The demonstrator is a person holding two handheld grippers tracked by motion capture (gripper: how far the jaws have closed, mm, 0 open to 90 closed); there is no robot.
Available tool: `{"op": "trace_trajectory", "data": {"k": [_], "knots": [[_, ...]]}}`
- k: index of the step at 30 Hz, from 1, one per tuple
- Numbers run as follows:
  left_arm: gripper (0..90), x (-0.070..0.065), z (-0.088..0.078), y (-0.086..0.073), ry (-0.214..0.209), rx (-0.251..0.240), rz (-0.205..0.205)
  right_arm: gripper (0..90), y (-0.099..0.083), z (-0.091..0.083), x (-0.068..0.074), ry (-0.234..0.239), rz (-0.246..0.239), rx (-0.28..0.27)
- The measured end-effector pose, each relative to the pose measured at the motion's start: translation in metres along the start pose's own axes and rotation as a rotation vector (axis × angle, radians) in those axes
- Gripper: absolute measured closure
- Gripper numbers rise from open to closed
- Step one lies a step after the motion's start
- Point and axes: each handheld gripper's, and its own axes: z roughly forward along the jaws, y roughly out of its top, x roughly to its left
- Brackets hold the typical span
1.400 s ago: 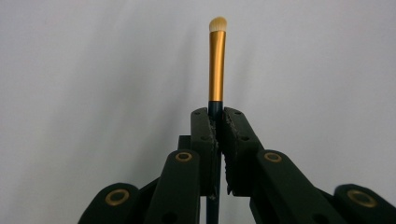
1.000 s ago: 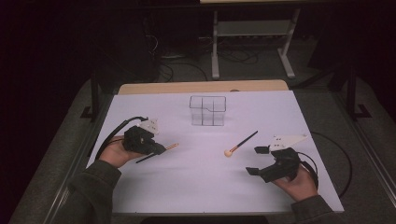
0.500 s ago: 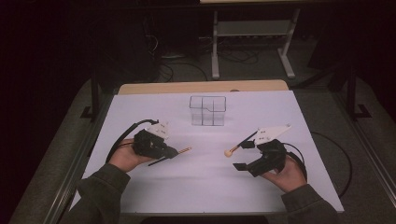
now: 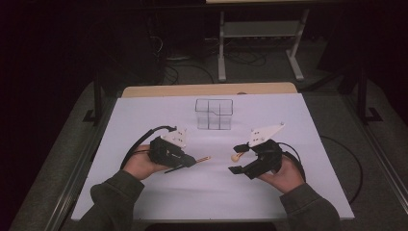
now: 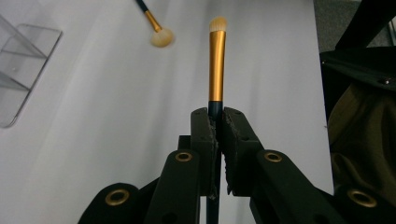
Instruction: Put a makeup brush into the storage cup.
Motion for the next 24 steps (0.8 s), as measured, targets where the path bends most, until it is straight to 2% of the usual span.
{"op": "trace_trajectory", "data": {"k": [14,18,19,20,24], "knots": [[83.4,-0.008,0.013,0.012,-0.025,0.005,0.037,32.5,0.013,0.018,0.006,0.065,-0.044,0.032],[83.3,-0.010,0.017,0.015,-0.030,0.007,0.042,36.3,0.015,0.021,0.007,0.079,-0.058,0.041],[83.4,-0.010,0.018,0.016,-0.033,0.007,0.048,39.0,0.016,0.021,0.008,0.088,-0.054,0.041],[83.3,-0.011,0.019,0.017,-0.036,0.005,0.046,41.8,0.016,0.022,0.008,0.089,-0.071,0.044],[83.3,-0.014,0.025,0.022,-0.051,0.009,0.061,47.6,0.015,0.024,0.007,0.108,-0.059,0.050]]}}
